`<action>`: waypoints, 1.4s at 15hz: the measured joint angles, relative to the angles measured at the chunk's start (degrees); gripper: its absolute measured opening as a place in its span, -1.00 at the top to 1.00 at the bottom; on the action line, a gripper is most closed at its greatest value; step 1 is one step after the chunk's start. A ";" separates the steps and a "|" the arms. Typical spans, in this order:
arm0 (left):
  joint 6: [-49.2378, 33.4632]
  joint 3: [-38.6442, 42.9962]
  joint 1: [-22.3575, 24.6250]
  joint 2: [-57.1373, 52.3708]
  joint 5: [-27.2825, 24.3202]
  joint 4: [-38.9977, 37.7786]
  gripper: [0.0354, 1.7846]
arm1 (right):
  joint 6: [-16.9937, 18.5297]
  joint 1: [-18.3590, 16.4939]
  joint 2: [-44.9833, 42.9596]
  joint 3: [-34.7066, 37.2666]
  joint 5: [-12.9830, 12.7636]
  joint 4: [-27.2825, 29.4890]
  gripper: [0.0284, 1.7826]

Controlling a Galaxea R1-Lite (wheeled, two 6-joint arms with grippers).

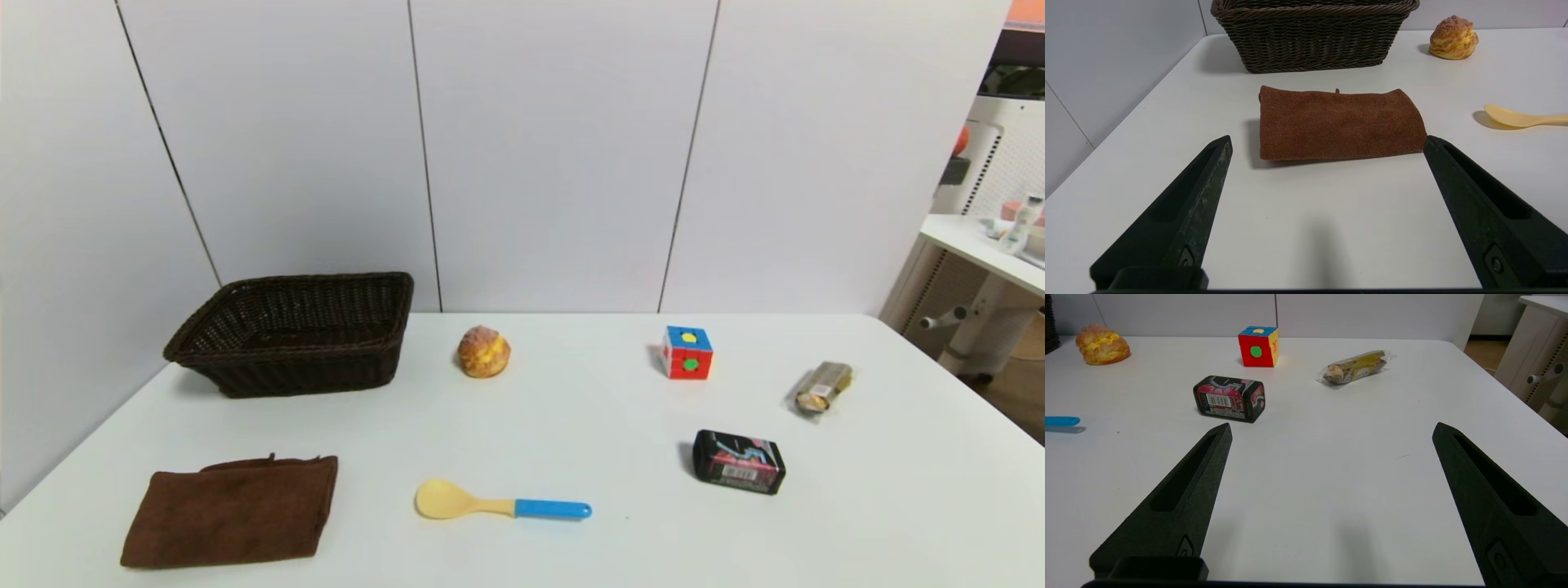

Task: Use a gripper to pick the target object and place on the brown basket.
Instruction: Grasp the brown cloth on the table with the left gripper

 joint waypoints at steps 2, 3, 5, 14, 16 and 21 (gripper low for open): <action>0.00 0.00 0.00 0.00 0.05 0.00 -0.89 | 0.00 0.01 0.00 0.00 0.00 0.00 -0.90; 0.02 0.00 0.00 0.00 0.02 0.00 -0.89 | 0.00 0.01 0.00 0.00 0.00 -0.02 -0.90; 0.00 0.00 0.00 0.00 0.02 0.00 -0.89 | 0.00 -0.02 0.00 0.00 0.00 -0.02 -0.90; 0.82 -7.11 1.11 8.58 0.17 2.65 -0.89 | 0.00 -0.02 0.00 0.02 0.02 0.00 -0.90; 4.12 -13.82 2.65 17.47 -0.28 3.90 -0.89 | -0.02 -0.02 0.00 0.02 0.02 0.00 -0.90; 21.10 -35.66 5.84 41.89 -5.96 8.48 -0.89 | 0.00 0.00 0.00 0.02 0.05 0.00 -0.90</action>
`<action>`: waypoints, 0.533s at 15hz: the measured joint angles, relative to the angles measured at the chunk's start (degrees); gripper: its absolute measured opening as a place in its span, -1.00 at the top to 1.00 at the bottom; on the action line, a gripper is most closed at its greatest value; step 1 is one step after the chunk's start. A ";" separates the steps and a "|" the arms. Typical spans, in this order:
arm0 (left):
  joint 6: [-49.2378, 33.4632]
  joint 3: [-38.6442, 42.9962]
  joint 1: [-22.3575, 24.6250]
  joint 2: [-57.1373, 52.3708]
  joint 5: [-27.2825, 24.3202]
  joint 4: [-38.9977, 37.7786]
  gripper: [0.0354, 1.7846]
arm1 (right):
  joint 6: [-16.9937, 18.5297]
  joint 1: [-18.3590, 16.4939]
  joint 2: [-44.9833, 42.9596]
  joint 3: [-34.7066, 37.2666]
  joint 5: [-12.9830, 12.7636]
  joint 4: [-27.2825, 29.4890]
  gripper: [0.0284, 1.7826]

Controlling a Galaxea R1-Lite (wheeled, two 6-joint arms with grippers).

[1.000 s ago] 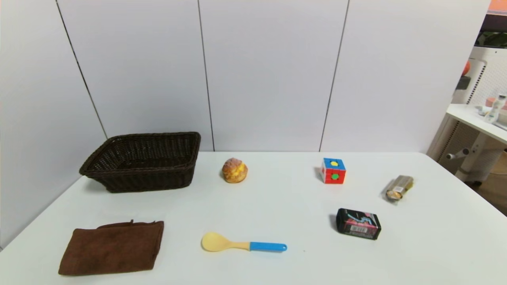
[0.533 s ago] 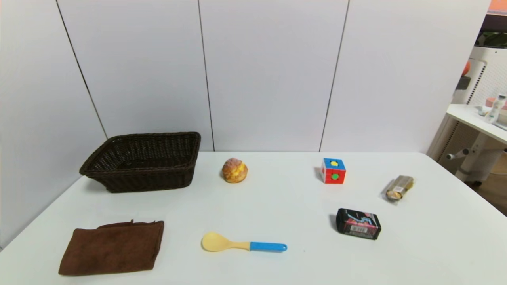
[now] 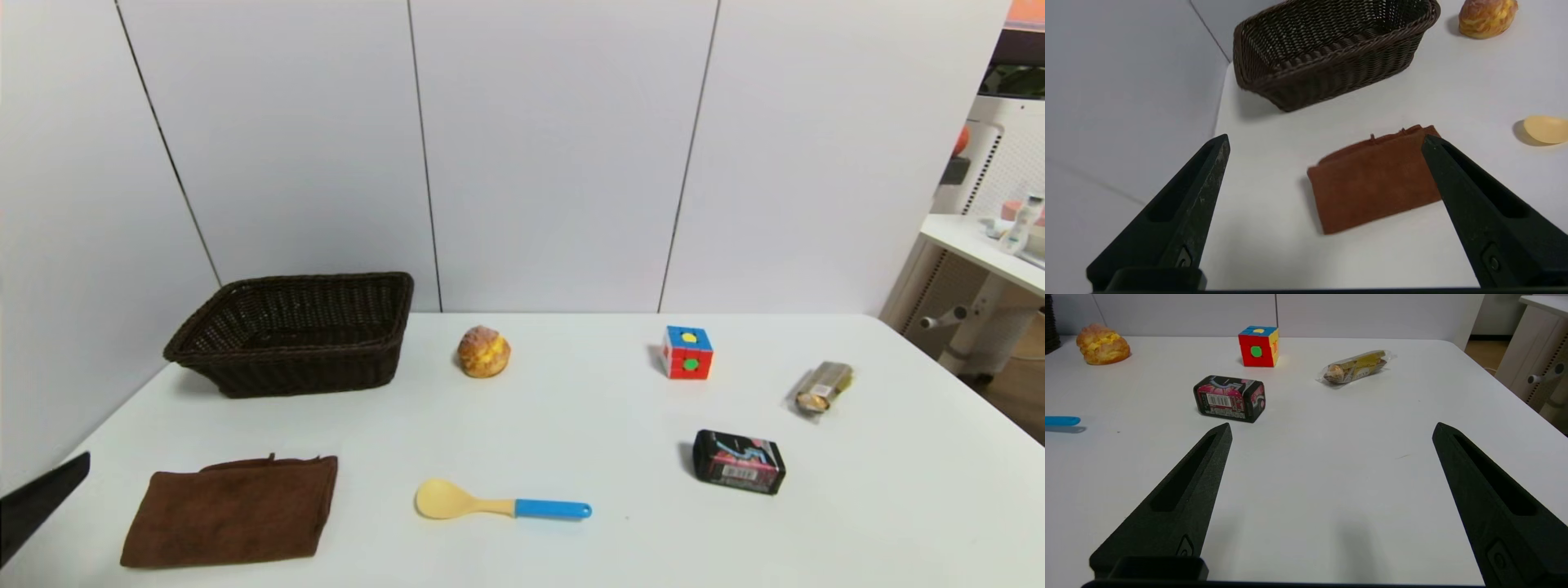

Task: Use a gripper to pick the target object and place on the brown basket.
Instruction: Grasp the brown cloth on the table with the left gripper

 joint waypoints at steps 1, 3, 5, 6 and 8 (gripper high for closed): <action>5.10 -4.14 0.26 4.79 -2.23 1.71 -0.89 | 0.00 0.00 0.00 -0.02 -0.02 0.00 -0.90; 15.60 -10.15 0.59 13.12 -8.29 6.31 -0.89 | -0.02 0.00 0.00 -0.02 -0.02 0.00 -0.90; 25.93 -13.84 0.80 19.79 -14.19 10.64 -0.89 | -0.02 0.00 0.00 -0.02 -0.05 0.00 -0.90; 31.00 -14.99 0.85 22.80 -16.54 12.26 -0.89 | -0.02 0.00 0.00 -0.02 -0.05 0.00 -0.90; 38.71 -16.21 0.85 27.61 -19.74 14.36 -0.89 | 0.00 0.01 0.00 -0.02 -0.02 0.00 -0.90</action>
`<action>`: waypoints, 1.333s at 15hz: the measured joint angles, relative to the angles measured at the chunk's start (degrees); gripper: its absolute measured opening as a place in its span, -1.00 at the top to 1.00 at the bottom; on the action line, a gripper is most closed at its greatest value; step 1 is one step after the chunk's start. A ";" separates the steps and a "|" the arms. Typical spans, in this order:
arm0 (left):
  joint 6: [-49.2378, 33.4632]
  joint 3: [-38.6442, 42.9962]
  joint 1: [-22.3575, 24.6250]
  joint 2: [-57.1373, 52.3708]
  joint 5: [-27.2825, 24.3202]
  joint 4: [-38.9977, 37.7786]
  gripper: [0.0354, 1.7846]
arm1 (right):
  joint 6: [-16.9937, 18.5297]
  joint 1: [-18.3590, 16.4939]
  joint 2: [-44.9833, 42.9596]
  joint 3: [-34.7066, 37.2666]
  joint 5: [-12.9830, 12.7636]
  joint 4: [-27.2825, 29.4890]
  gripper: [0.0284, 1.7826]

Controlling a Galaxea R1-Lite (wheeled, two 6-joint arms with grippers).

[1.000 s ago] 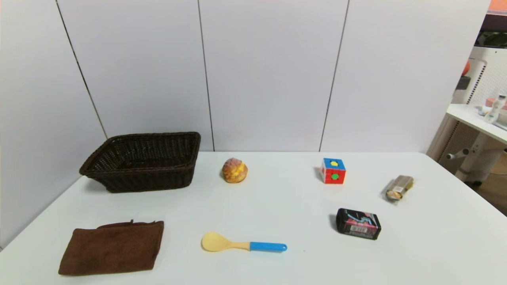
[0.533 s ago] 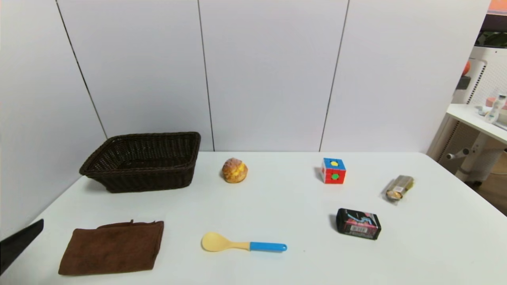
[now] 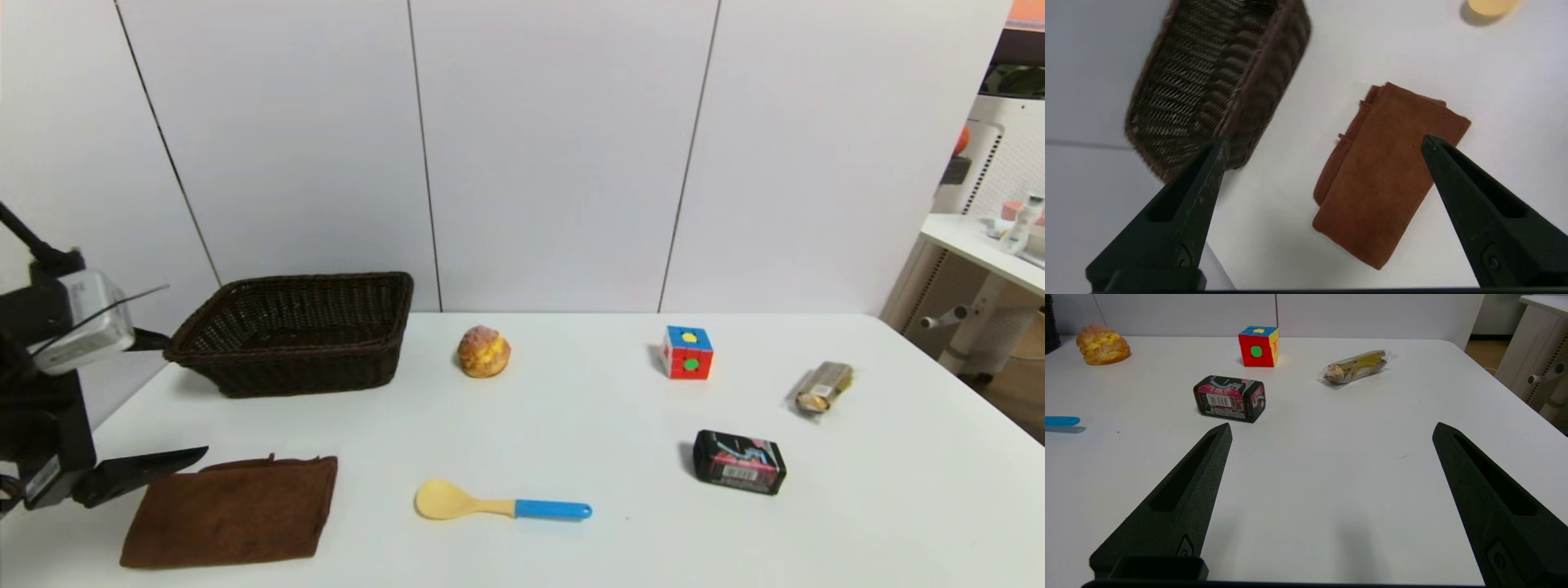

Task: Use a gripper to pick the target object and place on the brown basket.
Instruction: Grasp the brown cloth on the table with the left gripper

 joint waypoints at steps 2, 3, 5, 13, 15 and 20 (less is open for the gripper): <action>6.45 -1.07 -0.02 4.33 -1.73 2.51 -0.89 | -0.02 -0.01 0.00 0.00 -0.02 0.00 -0.90; 9.08 -1.65 -0.11 6.34 -1.90 3.72 -0.89 | -0.02 0.00 0.00 0.00 -0.02 -0.02 -0.90; 13.52 -2.34 -0.29 10.26 -2.04 5.33 -0.89 | 0.00 -0.01 0.00 0.00 0.00 0.00 -0.90; 18.30 -3.08 0.01 22.14 -0.05 5.88 -0.89 | -0.02 -0.01 0.00 0.00 0.00 0.00 -0.90; 18.32 -3.25 0.12 23.54 2.04 7.30 -0.89 | -0.02 -0.01 0.00 0.02 0.00 0.00 -0.90; 21.21 -3.34 1.08 25.33 7.36 12.24 -0.89 | 0.00 0.00 0.00 0.02 0.00 0.00 -0.90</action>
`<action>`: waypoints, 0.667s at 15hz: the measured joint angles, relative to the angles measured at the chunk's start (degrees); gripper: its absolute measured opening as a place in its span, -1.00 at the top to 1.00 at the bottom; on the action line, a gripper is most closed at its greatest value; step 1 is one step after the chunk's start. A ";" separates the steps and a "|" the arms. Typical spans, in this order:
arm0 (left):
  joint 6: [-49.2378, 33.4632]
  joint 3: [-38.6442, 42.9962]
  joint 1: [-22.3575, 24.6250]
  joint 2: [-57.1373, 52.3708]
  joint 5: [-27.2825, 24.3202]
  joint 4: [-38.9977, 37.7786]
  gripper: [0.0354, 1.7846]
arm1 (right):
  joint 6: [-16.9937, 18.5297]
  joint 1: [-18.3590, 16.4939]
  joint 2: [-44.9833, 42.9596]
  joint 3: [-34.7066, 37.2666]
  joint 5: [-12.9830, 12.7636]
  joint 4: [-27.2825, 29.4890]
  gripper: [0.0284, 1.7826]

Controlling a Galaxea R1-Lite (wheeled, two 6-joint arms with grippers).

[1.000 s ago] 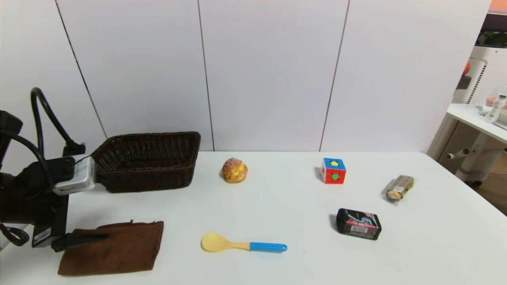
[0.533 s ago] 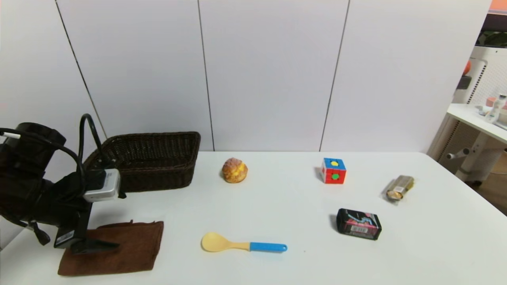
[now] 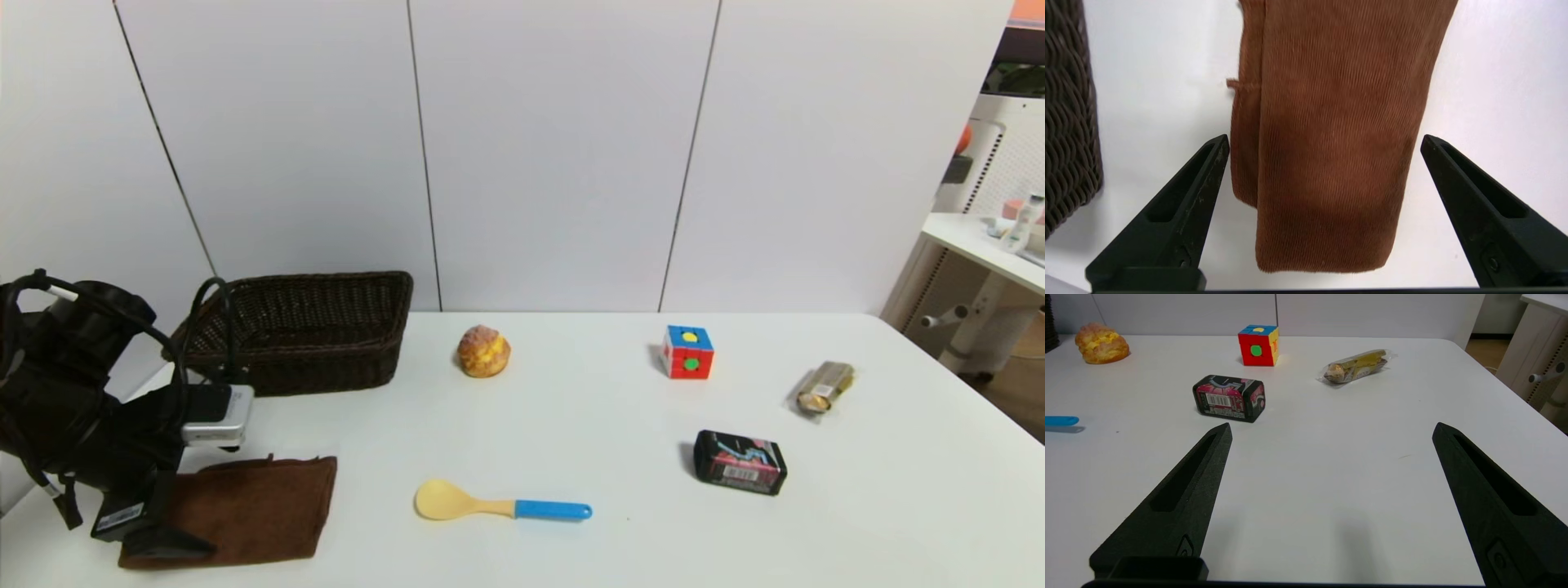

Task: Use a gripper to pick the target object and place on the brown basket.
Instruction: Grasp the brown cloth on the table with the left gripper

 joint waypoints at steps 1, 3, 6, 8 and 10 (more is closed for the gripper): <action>0.85 0.00 0.46 0.50 0.22 0.02 -0.89 | -0.02 0.00 0.00 0.00 -0.02 0.00 -0.90; 1.55 0.00 1.18 1.99 0.30 0.24 -0.89 | -0.02 -0.01 0.00 0.00 -0.02 0.00 -0.90; 1.57 0.00 1.45 4.74 0.38 0.30 -0.89 | 0.00 -0.01 0.00 0.00 0.00 0.00 -0.90; 1.57 -0.02 1.45 6.62 0.39 0.35 -0.50 | -0.02 -0.01 0.00 -0.02 -0.02 0.00 -0.90; 1.55 -0.10 1.46 8.19 0.30 0.50 -0.20 | -0.02 -0.01 0.00 0.00 0.00 0.00 -0.90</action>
